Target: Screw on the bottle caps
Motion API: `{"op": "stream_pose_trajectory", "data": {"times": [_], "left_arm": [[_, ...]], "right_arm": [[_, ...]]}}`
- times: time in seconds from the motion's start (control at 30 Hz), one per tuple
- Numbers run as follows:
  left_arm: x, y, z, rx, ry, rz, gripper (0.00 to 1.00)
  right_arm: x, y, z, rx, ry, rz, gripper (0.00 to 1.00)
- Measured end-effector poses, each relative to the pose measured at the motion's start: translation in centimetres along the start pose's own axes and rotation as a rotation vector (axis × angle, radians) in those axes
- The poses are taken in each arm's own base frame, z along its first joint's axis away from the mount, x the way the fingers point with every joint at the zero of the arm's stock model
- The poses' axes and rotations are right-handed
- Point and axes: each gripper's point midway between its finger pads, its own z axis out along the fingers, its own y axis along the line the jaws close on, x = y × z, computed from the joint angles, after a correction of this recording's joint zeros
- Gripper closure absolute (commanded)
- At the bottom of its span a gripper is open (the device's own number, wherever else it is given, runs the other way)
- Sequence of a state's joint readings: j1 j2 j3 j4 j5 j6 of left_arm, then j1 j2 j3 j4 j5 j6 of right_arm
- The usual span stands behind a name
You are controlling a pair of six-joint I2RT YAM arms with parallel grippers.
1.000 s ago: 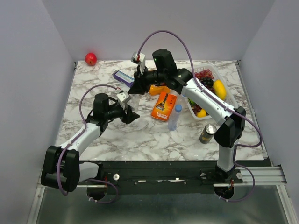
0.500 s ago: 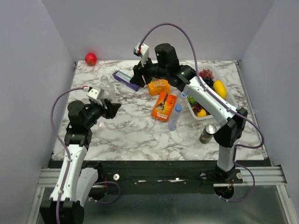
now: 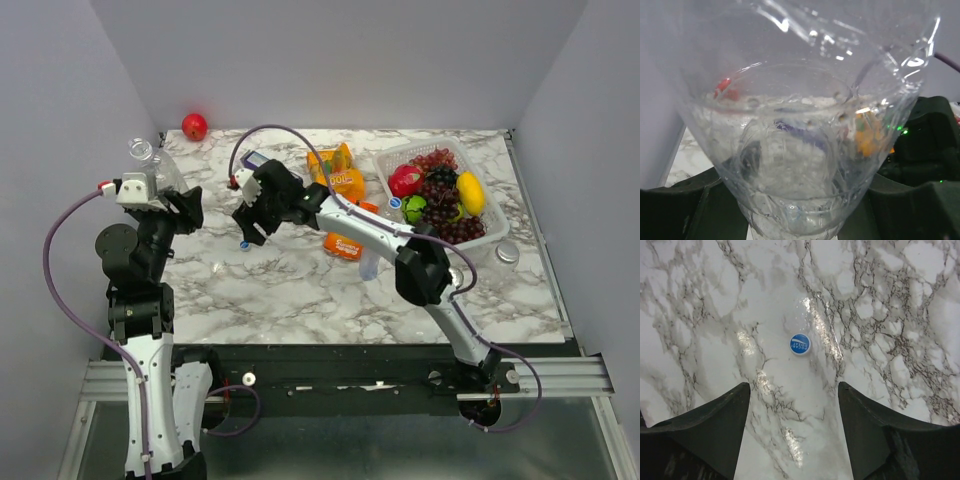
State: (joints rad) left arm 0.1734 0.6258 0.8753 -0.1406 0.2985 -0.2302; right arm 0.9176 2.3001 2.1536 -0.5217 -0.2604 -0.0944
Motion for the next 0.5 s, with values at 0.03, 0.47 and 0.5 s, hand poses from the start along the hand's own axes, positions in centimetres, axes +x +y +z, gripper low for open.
{"op": "stream_pose_trajectory", "data": {"times": [0.03,0.47,0.5], "left_arm": [[0.2,0.2,-0.1,-0.007,0.009,-0.008,0.87],[1.9,0.7,-0.6,-0.028,0.077,-0.053,0.87],[1.9,0.7,-0.6,-0.028,0.077,-0.053,0.87]], "right_arm": [[0.5,0.1,0.9,0.009,0.011,-0.003,0.21],[1.6,-0.4,6.8,0.072,0.015,0.029,0.24],[1.8,-0.5,7.1,0.074,0.019,0.035,0.25]]}}
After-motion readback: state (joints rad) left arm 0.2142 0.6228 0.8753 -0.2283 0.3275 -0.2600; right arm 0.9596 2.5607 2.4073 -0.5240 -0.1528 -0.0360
